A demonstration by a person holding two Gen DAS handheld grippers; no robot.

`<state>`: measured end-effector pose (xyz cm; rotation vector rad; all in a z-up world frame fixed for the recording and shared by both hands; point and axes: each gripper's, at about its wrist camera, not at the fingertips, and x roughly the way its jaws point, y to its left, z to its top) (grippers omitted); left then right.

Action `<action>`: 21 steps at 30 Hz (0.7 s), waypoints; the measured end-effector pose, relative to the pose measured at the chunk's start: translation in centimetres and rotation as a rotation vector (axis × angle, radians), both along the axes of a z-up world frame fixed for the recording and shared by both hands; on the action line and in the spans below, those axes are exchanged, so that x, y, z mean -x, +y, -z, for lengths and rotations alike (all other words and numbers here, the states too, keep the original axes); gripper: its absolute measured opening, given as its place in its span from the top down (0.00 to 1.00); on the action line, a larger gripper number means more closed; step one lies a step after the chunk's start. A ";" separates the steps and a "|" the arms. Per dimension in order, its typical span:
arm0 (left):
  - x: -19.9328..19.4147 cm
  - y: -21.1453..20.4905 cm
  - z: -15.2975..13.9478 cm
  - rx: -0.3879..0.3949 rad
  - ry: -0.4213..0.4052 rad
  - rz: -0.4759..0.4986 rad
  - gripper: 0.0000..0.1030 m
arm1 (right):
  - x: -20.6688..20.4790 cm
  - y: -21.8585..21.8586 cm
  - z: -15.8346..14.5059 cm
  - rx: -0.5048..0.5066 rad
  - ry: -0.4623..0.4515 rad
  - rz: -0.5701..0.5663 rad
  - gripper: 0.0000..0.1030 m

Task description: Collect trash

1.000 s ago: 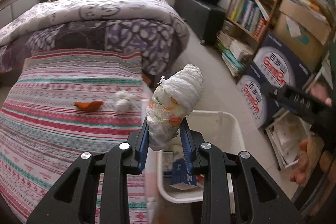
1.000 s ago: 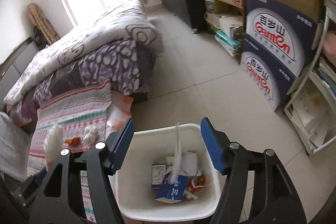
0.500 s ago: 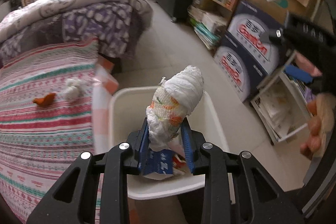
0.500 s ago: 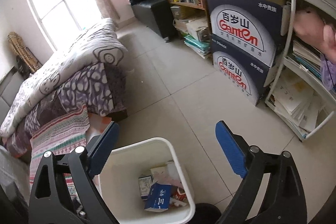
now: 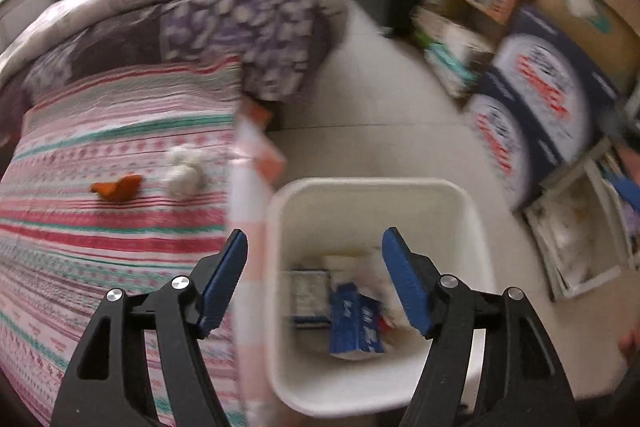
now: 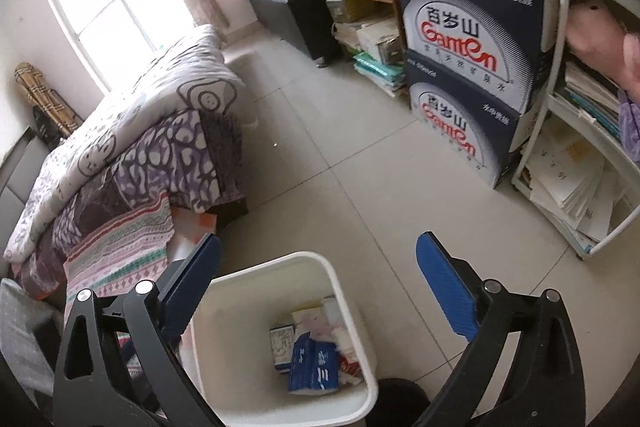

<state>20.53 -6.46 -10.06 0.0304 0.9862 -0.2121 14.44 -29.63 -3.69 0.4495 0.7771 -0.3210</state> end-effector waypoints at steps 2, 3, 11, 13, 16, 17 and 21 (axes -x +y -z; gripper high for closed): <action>-1.7 1.3 0.7 -0.042 -0.012 -0.070 0.33 | -0.3 0.6 0.2 -0.009 0.012 -0.021 0.08; -2.6 2.0 1.1 -0.066 -0.020 -0.104 0.33 | -0.5 0.8 0.3 -0.013 0.017 -0.028 0.08; -8.0 4.7 5.0 -0.166 -0.001 -0.231 0.34 | -2.2 1.9 1.6 -0.078 0.076 -0.059 0.07; -8.9 5.0 6.0 -0.170 0.020 -0.235 0.34 | -2.6 2.3 1.9 -0.078 0.088 -0.065 0.07; -10.2 5.5 7.0 -0.188 0.020 -0.224 0.44 | -3.3 3.0 2.2 -0.067 0.102 -0.075 0.07; -10.4 5.6 7.2 -0.186 0.021 -0.220 0.46 | -3.5 3.3 2.3 -0.068 0.105 -0.079 0.07; -10.8 6.7 7.9 -0.171 0.044 -0.212 0.66 | -4.3 4.6 2.3 -0.045 0.113 -0.105 0.07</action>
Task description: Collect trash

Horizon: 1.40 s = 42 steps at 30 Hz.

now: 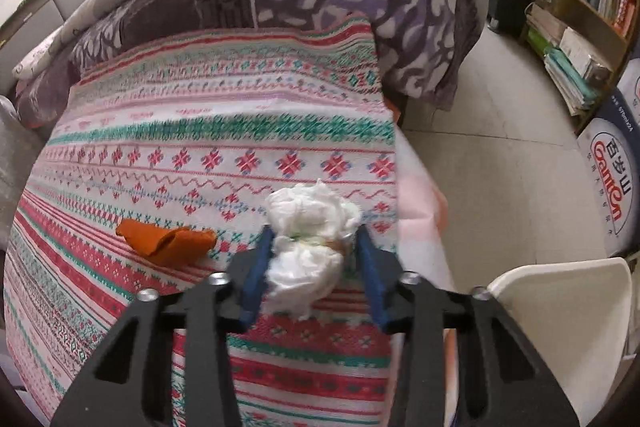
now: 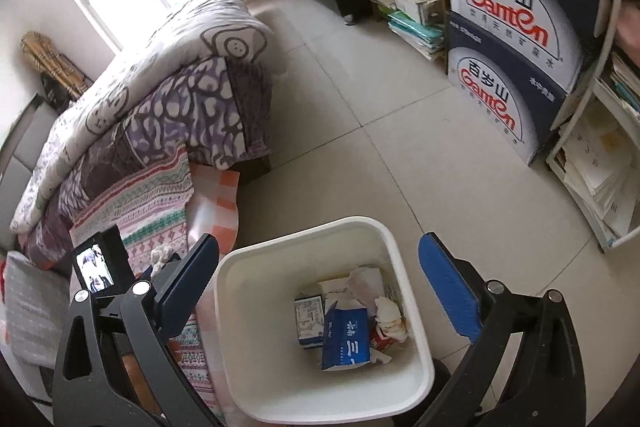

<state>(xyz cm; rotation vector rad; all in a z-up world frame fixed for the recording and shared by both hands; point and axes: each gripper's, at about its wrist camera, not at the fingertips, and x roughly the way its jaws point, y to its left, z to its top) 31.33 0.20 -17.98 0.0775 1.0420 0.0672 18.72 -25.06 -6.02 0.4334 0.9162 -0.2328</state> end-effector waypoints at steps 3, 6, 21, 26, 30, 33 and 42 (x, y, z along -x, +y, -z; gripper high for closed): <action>0.5 1.1 -0.8 0.047 -0.009 0.007 0.69 | -0.5 1.5 0.1 0.010 0.004 -0.028 0.07; 1.6 2.7 -2.5 0.099 -0.042 -0.012 0.69 | -0.8 3.4 0.1 0.043 0.005 -0.068 0.07; 13.8 18.9 -11.3 0.142 -0.151 -0.234 0.69 | -6.4 24.2 2.8 0.355 -0.065 -0.837 0.07; 16.4 22.0 -12.4 0.146 -0.166 -0.269 0.69 | -9.4 30.8 6.3 0.405 -0.040 -1.078 0.11; 17.0 23.4 -13.2 0.160 -0.181 -0.268 0.69 | -10.6 33.7 9.2 0.427 0.009 -1.203 0.21; 17.0 24.2 -13.3 0.174 -0.181 -0.268 0.69 | -11.3 35.0 11.3 0.459 0.053 -1.268 0.28; 17.5 25.4 -12.6 0.170 -0.156 -0.282 0.69 | -12.6 34.8 12.1 0.386 0.081 -1.257 0.80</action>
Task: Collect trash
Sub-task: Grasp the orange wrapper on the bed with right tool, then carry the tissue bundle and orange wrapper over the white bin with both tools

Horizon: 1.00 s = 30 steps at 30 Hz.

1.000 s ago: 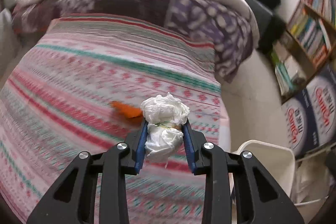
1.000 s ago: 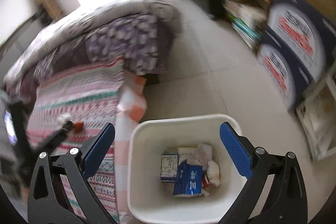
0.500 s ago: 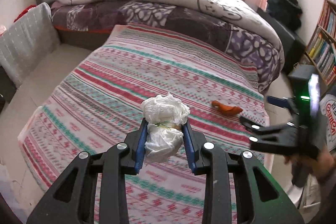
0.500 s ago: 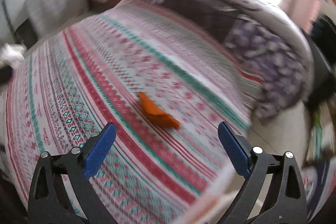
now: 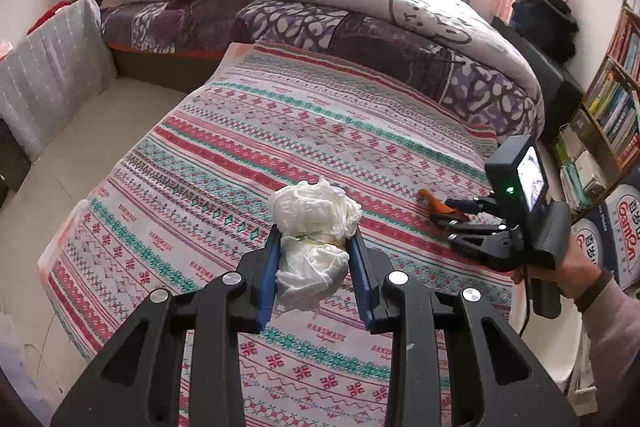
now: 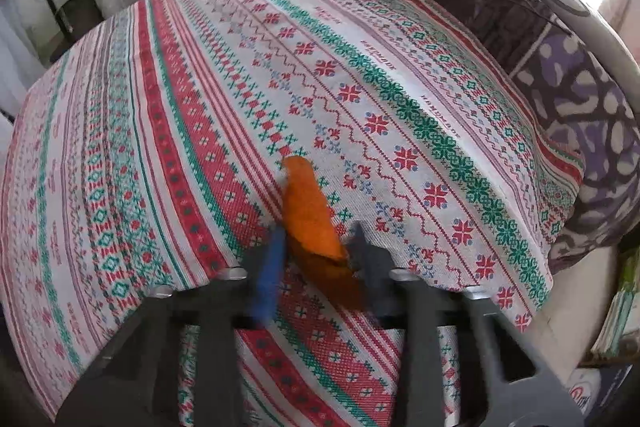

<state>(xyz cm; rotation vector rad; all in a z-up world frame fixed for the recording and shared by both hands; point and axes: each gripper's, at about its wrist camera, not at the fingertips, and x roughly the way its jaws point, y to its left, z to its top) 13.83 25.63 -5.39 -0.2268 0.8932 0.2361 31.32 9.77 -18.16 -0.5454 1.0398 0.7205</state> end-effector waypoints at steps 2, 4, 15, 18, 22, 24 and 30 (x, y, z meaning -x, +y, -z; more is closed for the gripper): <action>0.0 0.4 0.1 0.006 0.002 -0.015 0.69 | 0.3 0.2 -0.1 0.002 -0.008 0.025 0.82; 0.2 0.8 0.1 0.004 -0.001 -0.035 0.69 | 0.7 0.4 -0.2 -0.011 -0.009 0.072 0.83; 2.1 3.0 -2.1 -0.027 -0.082 -0.129 0.69 | 6.1 2.4 -8.5 -0.260 -0.073 0.339 0.83; 2.7 3.3 -2.8 -0.031 -0.109 -0.143 0.69 | 8.0 2.8 -10.7 -0.280 -0.105 0.384 0.83; 3.5 3.5 -3.1 -0.043 -0.129 -0.163 0.69 | 10.6 2.5 -12.6 -0.277 -0.155 0.407 0.83; 3.7 3.4 -3.1 -0.043 -0.131 -0.164 0.69 | 11.9 2.1 -13.3 -0.277 -0.172 0.425 0.83; 4.2 2.5 -3.1 -0.047 -0.135 -0.147 0.69 | 14.4 -0.3 -14.0 -0.294 -0.175 0.504 0.83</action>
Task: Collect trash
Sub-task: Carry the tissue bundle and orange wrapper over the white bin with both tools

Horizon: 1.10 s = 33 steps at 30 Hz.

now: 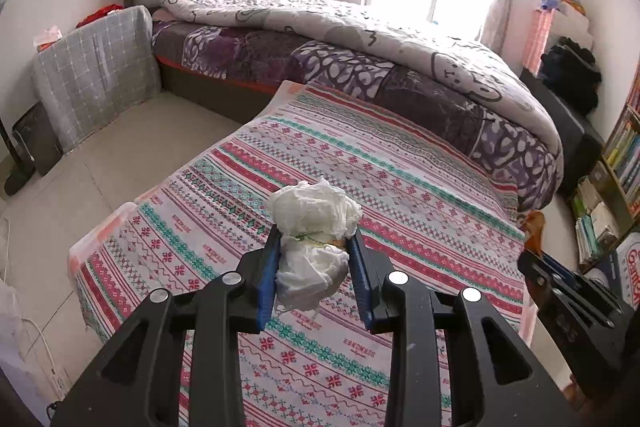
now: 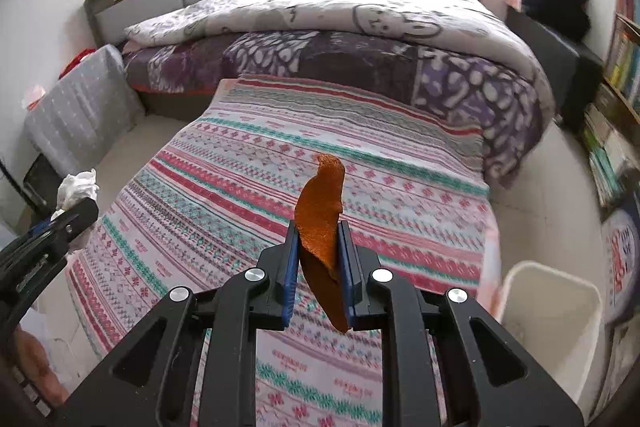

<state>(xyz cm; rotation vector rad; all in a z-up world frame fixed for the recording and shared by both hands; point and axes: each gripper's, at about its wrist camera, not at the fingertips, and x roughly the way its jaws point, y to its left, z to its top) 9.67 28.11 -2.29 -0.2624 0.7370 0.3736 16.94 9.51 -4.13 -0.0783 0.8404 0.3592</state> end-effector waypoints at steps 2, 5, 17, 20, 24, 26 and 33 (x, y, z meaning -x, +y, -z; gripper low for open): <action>0.0 -0.7 0.0 -0.010 0.000 0.016 0.68 | 0.7 -1.1 0.0 -0.001 -0.011 0.030 0.83; 0.1 -2.0 0.1 -0.026 -0.003 0.039 0.68 | 1.0 -2.5 0.1 -0.030 -0.008 0.067 0.83; -0.9 -6.2 0.0 -0.056 -0.012 0.105 0.68 | 0.9 -6.6 0.5 -0.049 -0.020 0.141 0.83; -1.2 -7.2 0.0 -0.060 -0.012 0.119 0.68 | 1.0 -7.5 0.2 -0.046 -0.028 0.151 0.83; -1.7 -8.8 -0.2 -0.065 -0.014 0.149 0.68 | 1.0 -8.8 0.1 -0.047 -0.024 0.164 0.83; -1.9 -9.6 -0.3 -0.069 -0.017 0.163 0.68 | 0.9 -9.7 -0.1 -0.051 -0.021 0.178 0.83; -2.8 -13.0 -0.4 -0.073 -0.022 0.224 0.68 | 0.8 -13.2 -0.3 -0.054 -0.016 0.234 0.82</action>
